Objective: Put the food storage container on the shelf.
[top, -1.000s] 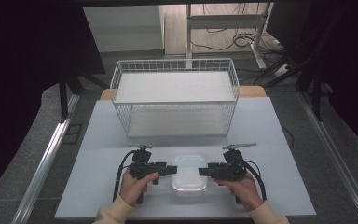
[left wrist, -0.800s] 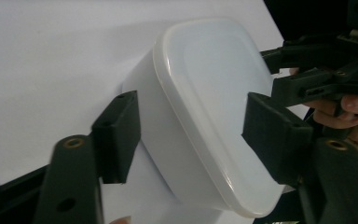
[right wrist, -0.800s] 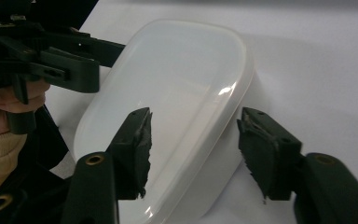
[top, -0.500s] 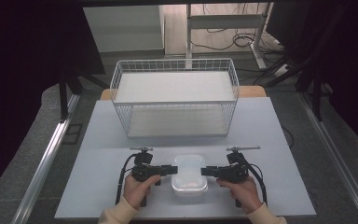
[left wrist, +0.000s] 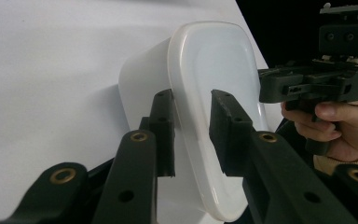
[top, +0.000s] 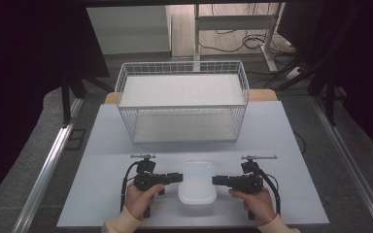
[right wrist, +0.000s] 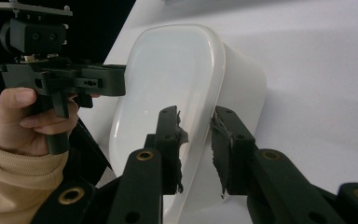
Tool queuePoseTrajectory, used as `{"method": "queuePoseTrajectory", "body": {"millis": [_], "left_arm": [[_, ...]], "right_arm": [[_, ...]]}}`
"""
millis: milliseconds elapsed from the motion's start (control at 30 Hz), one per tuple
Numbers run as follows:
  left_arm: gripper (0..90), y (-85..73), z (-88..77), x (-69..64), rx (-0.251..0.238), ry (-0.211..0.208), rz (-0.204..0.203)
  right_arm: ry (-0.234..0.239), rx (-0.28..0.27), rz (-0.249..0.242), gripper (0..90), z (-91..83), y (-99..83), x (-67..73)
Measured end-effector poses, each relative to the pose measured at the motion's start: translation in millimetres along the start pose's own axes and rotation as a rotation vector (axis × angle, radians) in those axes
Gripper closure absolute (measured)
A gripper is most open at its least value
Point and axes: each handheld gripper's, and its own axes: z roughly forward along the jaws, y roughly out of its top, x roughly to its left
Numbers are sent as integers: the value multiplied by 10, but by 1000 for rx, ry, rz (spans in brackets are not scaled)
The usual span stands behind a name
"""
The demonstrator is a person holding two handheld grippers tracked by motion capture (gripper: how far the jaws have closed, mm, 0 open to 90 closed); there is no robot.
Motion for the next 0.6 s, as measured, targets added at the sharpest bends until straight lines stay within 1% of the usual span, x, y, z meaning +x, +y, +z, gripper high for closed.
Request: {"method": "queuePoseTrajectory", "body": {"millis": [233, 400, 533, 600], "left_arm": [[787, 7, -93, -43, -30, -15, 17], [795, 4, -111, -74, -28, -5, 43], [795, 9, -124, -89, -31, -7, 57], [796, 17, -139, -109, -34, -6, 75]], "right_arm": [[12, -22, -23, 795, -55, -2, 52], [0, -28, -50, 802, -64, -1, 79], [-10, -34, -76, 802, -74, 4, 110], [-8, -39, -87, 802, -85, 10, 125]]}}
